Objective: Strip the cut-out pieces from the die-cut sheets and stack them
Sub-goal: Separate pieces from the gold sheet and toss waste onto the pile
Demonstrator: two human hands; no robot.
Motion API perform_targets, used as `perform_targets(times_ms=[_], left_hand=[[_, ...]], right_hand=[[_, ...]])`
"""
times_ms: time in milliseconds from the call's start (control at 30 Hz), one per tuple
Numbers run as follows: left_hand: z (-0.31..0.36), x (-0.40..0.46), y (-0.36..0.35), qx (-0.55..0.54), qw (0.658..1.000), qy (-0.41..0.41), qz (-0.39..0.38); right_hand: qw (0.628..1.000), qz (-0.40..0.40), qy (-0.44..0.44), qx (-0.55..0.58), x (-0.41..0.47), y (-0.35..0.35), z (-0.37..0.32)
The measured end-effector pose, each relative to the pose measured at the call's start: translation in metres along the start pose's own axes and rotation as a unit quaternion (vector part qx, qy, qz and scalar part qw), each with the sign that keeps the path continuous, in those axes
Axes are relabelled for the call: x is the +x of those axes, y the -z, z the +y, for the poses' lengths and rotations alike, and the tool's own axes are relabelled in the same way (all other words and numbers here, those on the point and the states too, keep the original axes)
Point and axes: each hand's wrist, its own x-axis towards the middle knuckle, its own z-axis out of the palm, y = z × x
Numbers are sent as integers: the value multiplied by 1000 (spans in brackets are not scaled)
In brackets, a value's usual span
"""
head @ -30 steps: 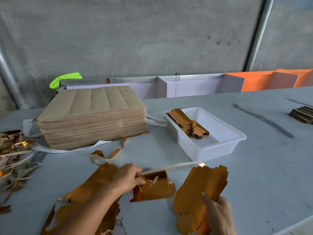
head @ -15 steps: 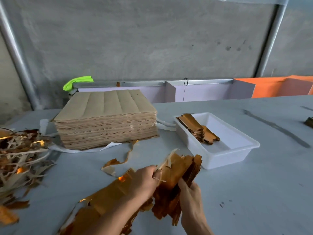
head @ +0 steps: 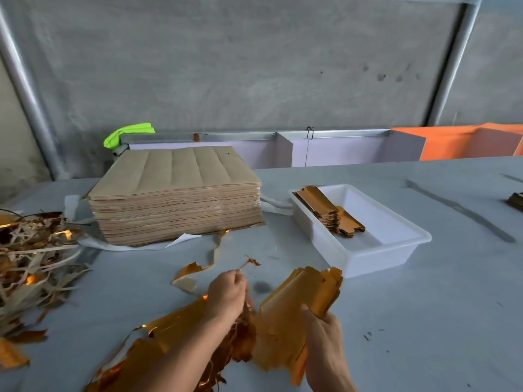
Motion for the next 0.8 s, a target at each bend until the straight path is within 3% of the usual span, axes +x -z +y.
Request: perform_targets(times_ms=[167,300,433,500,633,733,800], left_hand=[[0,18,25,-130,985,85,72],[12,37,49,-323,927,157,108],[30,56,64,-456,871,139,122],[34,61,66,-476,866,120,95],[21,55,64,-200,973,95,-69],[13,38,68,16,992,67,-104],[7,27,75,156,982,4,-111]], right_hand=[[1000,-9,19,-22,0,23,-12],[999,13,23,-20,8,37,-19],[999,40,10,-12,10,40,-11],[999,47,-4,-11,8,37,-1],[999,36,-36,5,2,28,11],[999,35,-24,6,3,27,14],[999,41,-7,-2,2,27,15]])
